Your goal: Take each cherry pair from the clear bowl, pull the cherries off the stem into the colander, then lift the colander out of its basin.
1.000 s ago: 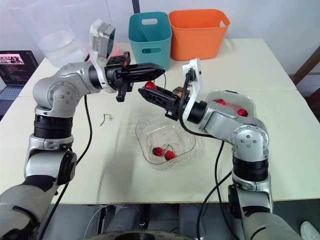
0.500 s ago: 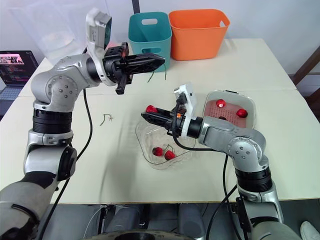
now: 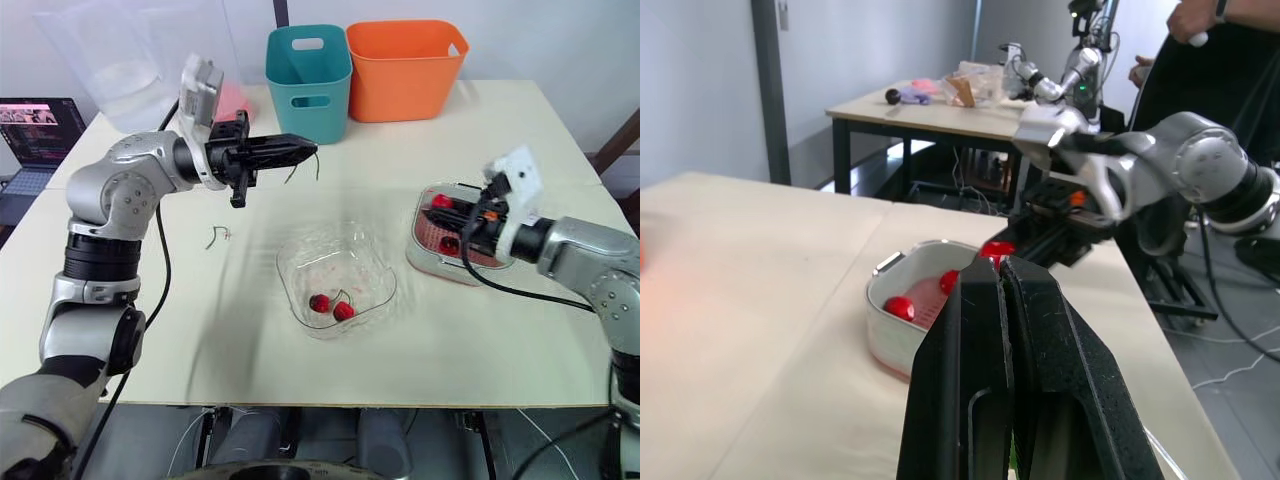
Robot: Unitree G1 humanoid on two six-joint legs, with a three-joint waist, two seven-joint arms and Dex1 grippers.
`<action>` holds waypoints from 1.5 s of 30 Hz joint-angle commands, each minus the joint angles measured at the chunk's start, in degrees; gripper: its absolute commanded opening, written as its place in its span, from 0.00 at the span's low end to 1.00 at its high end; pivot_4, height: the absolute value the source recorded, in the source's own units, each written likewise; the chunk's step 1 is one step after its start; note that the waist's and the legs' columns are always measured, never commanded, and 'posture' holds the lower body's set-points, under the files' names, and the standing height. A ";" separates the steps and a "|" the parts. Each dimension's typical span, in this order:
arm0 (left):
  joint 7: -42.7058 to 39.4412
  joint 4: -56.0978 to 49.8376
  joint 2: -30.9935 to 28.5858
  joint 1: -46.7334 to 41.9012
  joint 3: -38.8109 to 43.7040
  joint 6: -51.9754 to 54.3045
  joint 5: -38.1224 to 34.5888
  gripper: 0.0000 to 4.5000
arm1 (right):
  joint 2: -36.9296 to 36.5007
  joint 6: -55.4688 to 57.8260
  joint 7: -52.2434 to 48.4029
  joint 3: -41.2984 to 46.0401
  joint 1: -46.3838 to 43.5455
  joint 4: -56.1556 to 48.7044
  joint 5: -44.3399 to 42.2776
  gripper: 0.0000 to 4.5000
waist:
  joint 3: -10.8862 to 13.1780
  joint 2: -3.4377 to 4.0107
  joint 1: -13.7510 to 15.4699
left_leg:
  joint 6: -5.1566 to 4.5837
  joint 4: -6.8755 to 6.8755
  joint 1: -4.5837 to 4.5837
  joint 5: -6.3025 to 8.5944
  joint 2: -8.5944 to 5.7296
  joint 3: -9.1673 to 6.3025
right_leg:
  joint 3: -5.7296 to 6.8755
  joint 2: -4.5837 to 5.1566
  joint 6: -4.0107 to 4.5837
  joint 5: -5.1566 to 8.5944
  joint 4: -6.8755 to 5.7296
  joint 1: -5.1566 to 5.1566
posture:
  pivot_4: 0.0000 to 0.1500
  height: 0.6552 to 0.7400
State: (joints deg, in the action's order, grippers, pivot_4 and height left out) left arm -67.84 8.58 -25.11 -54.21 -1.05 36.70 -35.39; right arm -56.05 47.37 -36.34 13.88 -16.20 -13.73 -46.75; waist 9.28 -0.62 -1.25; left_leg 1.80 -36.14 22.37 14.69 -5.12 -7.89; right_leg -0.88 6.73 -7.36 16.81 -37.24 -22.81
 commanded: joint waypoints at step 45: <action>14.47 -14.28 -20.71 43.73 23.70 21.21 -8.81 0.00 | 20.15 11.07 0.57 -20.14 -20.51 -18.10 -3.41 0.75 | -0.09 -0.10 0.61 | -0.01 0.14 0.06 0.02 0.03 -0.27 | -0.18 0.11 0.03 -0.02 -0.01 -0.25 | 1.00 1.00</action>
State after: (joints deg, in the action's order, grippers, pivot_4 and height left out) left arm -54.26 -4.68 -45.44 -10.03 21.28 58.67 -44.01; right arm -35.14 60.34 -34.49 -6.54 -35.95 -31.76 -51.21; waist 9.19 -0.72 -0.64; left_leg 1.79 -36.00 22.42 14.71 -5.09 -8.17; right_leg -1.06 6.83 -7.32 16.79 -37.25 -23.06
